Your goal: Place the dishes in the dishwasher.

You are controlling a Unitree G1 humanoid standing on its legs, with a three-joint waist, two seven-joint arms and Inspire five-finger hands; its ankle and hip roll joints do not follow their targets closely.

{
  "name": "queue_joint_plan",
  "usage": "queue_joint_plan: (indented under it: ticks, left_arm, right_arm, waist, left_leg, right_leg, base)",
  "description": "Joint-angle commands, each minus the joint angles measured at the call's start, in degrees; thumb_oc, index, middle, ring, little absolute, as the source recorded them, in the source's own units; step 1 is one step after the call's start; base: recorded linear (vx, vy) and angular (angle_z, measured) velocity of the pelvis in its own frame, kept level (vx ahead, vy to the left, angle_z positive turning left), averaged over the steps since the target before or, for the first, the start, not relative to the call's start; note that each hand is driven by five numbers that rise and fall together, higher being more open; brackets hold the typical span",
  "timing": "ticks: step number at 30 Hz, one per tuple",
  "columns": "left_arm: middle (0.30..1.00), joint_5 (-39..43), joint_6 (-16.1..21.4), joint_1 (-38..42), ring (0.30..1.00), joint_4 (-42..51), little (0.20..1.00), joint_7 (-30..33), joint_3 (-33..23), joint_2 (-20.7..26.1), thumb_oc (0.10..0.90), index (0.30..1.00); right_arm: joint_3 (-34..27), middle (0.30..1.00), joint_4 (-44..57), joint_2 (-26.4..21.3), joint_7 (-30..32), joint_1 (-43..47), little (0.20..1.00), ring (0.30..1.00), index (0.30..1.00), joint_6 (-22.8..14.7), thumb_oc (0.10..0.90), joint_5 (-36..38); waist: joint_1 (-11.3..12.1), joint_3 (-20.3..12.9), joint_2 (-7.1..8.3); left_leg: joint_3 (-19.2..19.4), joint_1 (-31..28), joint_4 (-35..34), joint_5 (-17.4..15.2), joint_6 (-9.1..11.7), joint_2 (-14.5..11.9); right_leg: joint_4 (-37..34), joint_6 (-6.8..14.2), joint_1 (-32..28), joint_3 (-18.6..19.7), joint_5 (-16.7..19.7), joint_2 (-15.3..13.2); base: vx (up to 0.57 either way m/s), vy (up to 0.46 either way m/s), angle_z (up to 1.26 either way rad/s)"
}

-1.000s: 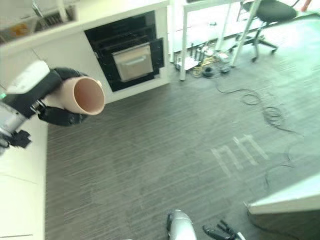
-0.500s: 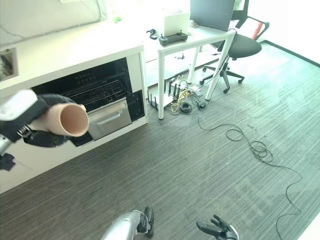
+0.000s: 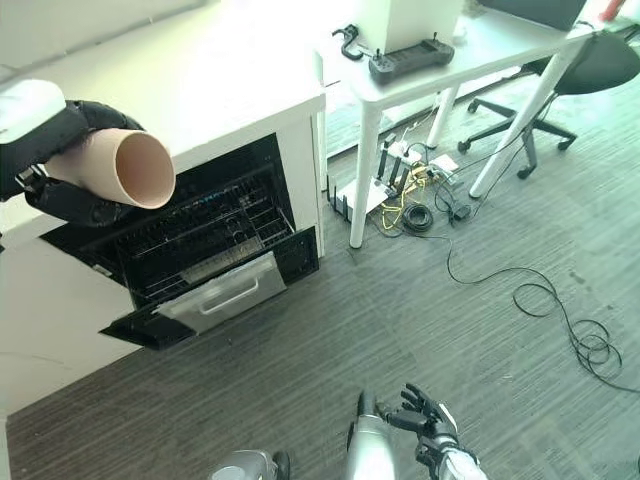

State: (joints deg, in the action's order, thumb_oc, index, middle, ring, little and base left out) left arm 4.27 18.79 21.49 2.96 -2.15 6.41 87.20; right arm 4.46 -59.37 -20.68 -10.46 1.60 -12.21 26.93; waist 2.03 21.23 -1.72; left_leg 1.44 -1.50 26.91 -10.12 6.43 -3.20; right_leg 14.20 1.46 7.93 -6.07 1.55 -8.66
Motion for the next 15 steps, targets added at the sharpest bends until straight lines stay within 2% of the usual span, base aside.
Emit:
queue_joint_plan:
  ticks: [1, 2, 3, 4, 7, 8, 9, 10, 11, 15]
  left_arm:
    - [0.300, 6.23, -2.47, 13.53, 0.300, -0.08, 0.300, 3.01, -10.46, 0.10, 0.400, 0.300]
    - [0.300, 6.41, -2.94, 15.18, 0.300, 0.38, 0.300, 2.67, -9.28, -0.51, 0.400, 0.300]
    - [0.300, 6.18, -3.80, 17.59, 0.300, 1.09, 0.300, 2.38, -7.28, -1.82, 0.400, 0.300]
    - [0.300, 5.83, -3.68, 19.28, 0.300, 1.36, 0.300, 2.69, -5.70, -3.31, 0.400, 0.300]
    - [0.300, 4.98, -3.06, 22.31, 0.300, 0.98, 0.300, 3.40, -2.21, -5.39, 0.400, 0.300]
    - [0.300, 5.13, -2.55, 21.08, 0.300, 1.00, 0.300, 3.46, -2.87, -5.64, 0.400, 0.300]
    - [0.300, 5.19, -2.47, 20.55, 0.300, 1.08, 0.300, 3.44, -3.30, -5.68, 0.400, 0.300]
    - [0.300, 5.46, -2.02, 17.73, 0.300, 1.53, 0.300, 3.17, -5.64, -5.80, 0.400, 0.300]
    - [0.300, 5.87, -1.72, 15.71, 0.300, 1.94, 0.300, 3.10, -7.29, -6.07, 0.400, 0.300]
    - [0.300, 6.08, -3.19, 10.62, 0.300, 5.21, 0.300, 3.76, -11.54, -7.67, 0.400, 0.300]
  right_arm:
    - [-1.31, 0.900, -0.54, -6.66, 0.38, -0.40, 0.900, 0.900, 0.900, -4.81, 0.800, 0.91]
    - [-1.88, 0.900, -1.27, -7.35, 0.19, -0.55, 0.900, 0.900, 0.900, -5.32, 0.800, 1.65]
    - [-3.28, 0.900, -2.14, -8.15, -0.05, -1.16, 0.900, 0.900, 0.900, -6.17, 0.800, 1.79]
    - [-4.43, 0.900, -2.71, -8.61, 0.08, -2.02, 0.900, 0.900, 0.900, -6.97, 0.800, 2.43]
    - [-6.40, 0.900, -3.48, -8.10, 0.30, -3.90, 0.900, 0.900, 0.900, -7.69, 0.800, 3.12]
    - [-6.81, 0.900, -3.41, -7.86, 0.40, -4.34, 0.900, 0.900, 0.900, -7.20, 0.800, 2.45]
    - [-6.84, 0.900, -3.37, -7.87, 0.45, -4.40, 0.900, 0.900, 0.900, -7.13, 0.800, 2.28]
    - [-6.41, 0.900, -3.90, -7.63, 0.39, -4.25, 0.900, 0.900, 0.900, -7.08, 0.800, 1.75]
    - [-6.19, 0.900, -4.38, -7.42, 0.37, -3.97, 0.900, 0.900, 0.900, -7.22, 0.800, 1.35]
    - [-4.79, 0.900, -3.92, -6.27, 0.04, -3.61, 0.900, 0.900, 0.900, -8.17, 0.800, -0.19]
  waist:
    - [-4.90, -4.24, -3.44]
    - [-5.55, -4.27, -4.04]
    - [-6.87, -4.49, -5.08]
    - [-8.02, -4.53, -5.78]
    - [-8.20, -5.15, -6.40]
    - [-7.47, -5.57, -6.45]
    - [-7.39, -5.65, -6.48]
    - [-6.41, -5.90, -6.23]
    - [-5.95, -6.28, -6.35]
    - [-5.15, -7.10, -7.00]
  left_leg:
    - [3.56, 2.21, -9.72, 4.28, -4.32, -3.37]
    - [5.83, 2.64, -9.72, 5.58, -3.71, -4.13]
    - [10.31, 2.40, -9.72, 6.08, -2.45, -5.18]
    - [15.08, 2.05, -9.72, 6.20, -1.95, -4.98]
    - [18.60, 1.39, -9.72, 3.31, -3.00, -2.40]
    - [16.94, 1.56, -9.72, 2.27, -3.59, -0.63]
    - [16.65, 1.59, -9.72, 2.15, -3.68, -0.38]
    - [15.08, 2.63, -9.72, 1.72, -4.90, 1.63]
    - [14.13, 2.86, -9.72, 0.52, -5.37, 2.37]
    - [11.76, 3.78, -9.72, -0.60, -6.23, 2.38]
  right_leg:
    - [2.99, 5.66, -1.82, -2.11, -8.50, -2.11]
    - [2.99, 4.95, -2.20, -3.46, -9.20, -2.00]
    - [2.99, 4.53, -3.24, -5.67, -10.88, -2.20]
    - [2.99, 4.02, -3.95, -8.26, -11.56, -2.79]
    - [2.99, 3.82, -4.97, -10.66, -12.57, -3.16]
    - [2.99, 3.76, -4.93, -9.91, -12.54, -2.61]
    - [2.99, 3.78, -4.92, -9.78, -12.54, -2.55]
    - [2.99, 3.45, -4.24, -9.19, -11.38, -2.14]
    - [2.99, 3.49, -4.20, -8.74, -11.59, -1.50]
    - [2.99, 3.35, -4.86, -9.36, -12.10, 0.63]
  base:
    - [0.00, -0.178, 0.54]
    - [0.03, -0.102, 0.60]
    - [-0.01, -0.064, 0.78]
    - [0.01, -0.035, 1.07]
    - [-0.02, 0.025, 1.48]
    - [0.00, 0.074, 0.40]
    - [-0.05, 0.102, 0.03]
    - [-0.07, 0.107, -0.06]
    - [-0.08, 0.117, -0.24]
    - [-0.04, 0.135, -0.30]
